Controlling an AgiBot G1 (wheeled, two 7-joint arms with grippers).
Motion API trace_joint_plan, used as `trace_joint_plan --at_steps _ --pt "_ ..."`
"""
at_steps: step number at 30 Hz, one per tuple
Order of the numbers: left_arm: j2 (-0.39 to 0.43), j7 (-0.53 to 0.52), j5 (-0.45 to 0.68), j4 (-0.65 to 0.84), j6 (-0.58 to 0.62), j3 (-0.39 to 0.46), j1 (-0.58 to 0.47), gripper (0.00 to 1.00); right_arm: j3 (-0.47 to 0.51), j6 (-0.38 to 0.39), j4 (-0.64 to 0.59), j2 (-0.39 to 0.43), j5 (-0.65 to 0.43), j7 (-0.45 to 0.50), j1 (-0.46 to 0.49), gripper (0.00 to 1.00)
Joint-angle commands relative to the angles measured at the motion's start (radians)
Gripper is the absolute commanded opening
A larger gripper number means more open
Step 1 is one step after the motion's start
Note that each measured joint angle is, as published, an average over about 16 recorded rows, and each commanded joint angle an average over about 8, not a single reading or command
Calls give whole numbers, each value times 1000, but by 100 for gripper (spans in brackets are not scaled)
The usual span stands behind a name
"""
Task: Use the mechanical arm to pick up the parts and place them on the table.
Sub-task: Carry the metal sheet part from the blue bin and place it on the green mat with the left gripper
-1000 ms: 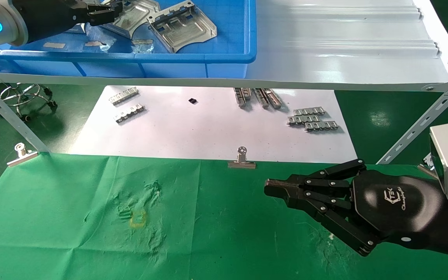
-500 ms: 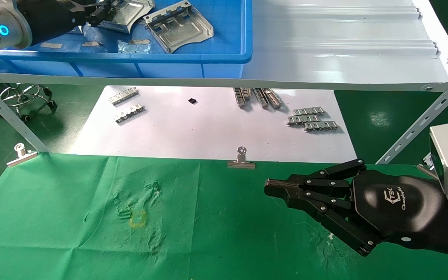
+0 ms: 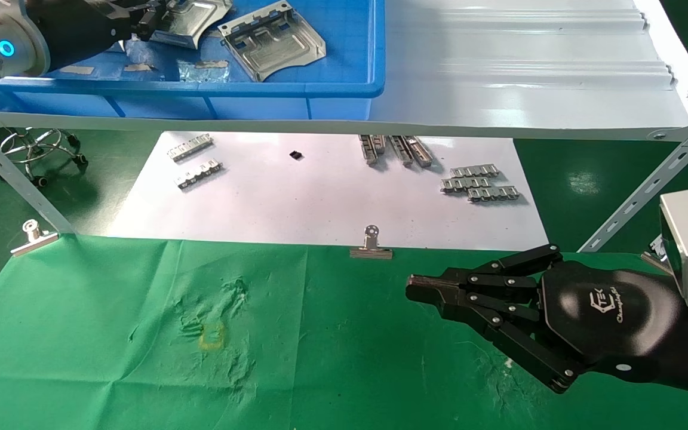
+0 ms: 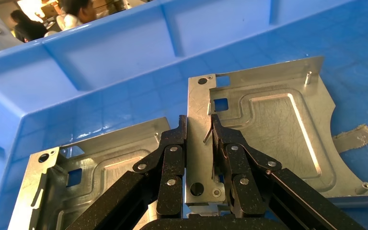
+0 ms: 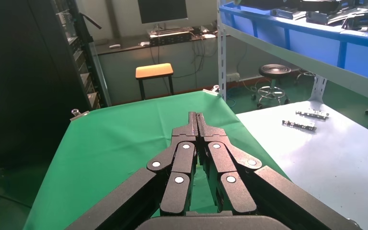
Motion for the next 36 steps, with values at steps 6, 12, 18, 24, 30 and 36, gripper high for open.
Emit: trace_joint_plan --at_steps 6,12,18,24,30,36 --pt "-17 12 -21 -21 35 -14 -6 0 0 0 0 0 0 0 0 0" --pt "-47 47 -34 -47 104 -23 -16 0 0 0 0 0 0 0 0 0" --pt "-104 101 -63 -92 281 -41 -17 0 0 0 0 0 0 0 0 0" --pt "-173 181 -100 -147 548 -58 4 0 0 0 0 0 0 0 0 0" --pt "-233 280 -124 -192 831 -61 40 0 0 0 0 0 0 0 0 0" --pt "-277 356 -138 -263 973 -35 95 0 0 0 0 0 0 0 0 0"
